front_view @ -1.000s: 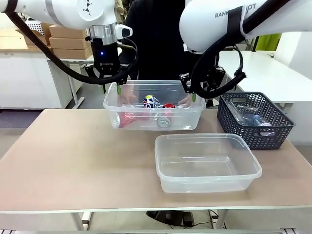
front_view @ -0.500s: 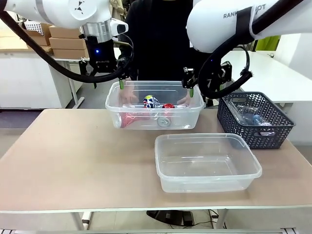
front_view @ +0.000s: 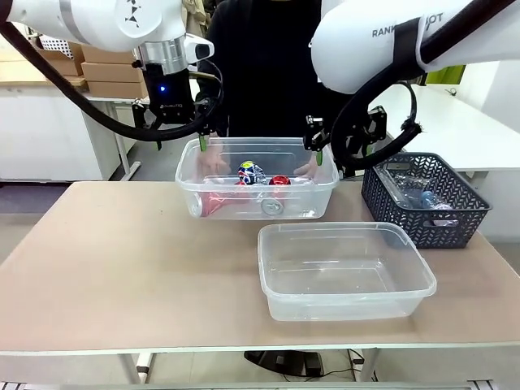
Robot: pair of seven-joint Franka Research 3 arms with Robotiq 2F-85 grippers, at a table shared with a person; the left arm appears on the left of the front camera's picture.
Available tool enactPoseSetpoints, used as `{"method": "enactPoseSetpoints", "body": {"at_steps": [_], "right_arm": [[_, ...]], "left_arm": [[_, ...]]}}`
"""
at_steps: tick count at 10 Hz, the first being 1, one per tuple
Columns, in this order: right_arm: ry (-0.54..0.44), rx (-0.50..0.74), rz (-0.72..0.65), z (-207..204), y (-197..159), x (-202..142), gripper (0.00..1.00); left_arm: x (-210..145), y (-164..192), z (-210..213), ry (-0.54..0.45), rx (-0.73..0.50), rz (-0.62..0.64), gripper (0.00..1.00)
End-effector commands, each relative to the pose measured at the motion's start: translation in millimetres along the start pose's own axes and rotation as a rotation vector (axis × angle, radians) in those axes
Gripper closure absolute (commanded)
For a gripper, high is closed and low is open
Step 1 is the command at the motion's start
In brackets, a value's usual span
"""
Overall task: Sort the waste into each basket.
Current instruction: Release the Organizing box you were holding, then pick up the Organizing box on the right side of the table and lift it.
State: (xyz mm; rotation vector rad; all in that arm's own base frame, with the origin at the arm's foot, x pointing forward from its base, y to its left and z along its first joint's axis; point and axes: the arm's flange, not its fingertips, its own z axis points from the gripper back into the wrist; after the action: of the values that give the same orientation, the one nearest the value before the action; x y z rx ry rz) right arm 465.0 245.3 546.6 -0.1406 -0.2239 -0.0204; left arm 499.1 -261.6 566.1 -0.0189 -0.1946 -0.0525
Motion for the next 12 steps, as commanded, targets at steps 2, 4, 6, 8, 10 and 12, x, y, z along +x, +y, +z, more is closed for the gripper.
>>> {"method": "enactPoseSetpoints", "body": {"at_steps": [2, 4, 6, 8, 10, 12], "right_arm": [[-0.009, 0.009, 0.014, 5, -1, 2, 0.0], [-0.009, 0.009, 0.014, 5, -1, 2, 0.0], [-0.009, 0.009, 0.014, 5, -1, 2, 0.0], [-0.009, 0.009, 0.014, 5, -1, 2, 0.0], [-0.004, 0.002, 0.002, 2, 0, 1, 0.0], [0.079, 0.009, -0.127, 31, -51, -85, 0.0]], "left_arm": [[0, 1, 3, -0.005, 0.002, 0.004, 0.0], [0, 1, 3, -0.005, 0.002, 0.004, 0.0], [0, 1, 3, -0.005, 0.002, 0.004, 0.0], [0, 1, 3, -0.005, 0.002, 0.004, 0.0], [0, 0, 1, -0.002, -0.001, 0.0, 0.0], [-87, -45, 14, 0.103, -0.01, 0.12, 0.0]]}}
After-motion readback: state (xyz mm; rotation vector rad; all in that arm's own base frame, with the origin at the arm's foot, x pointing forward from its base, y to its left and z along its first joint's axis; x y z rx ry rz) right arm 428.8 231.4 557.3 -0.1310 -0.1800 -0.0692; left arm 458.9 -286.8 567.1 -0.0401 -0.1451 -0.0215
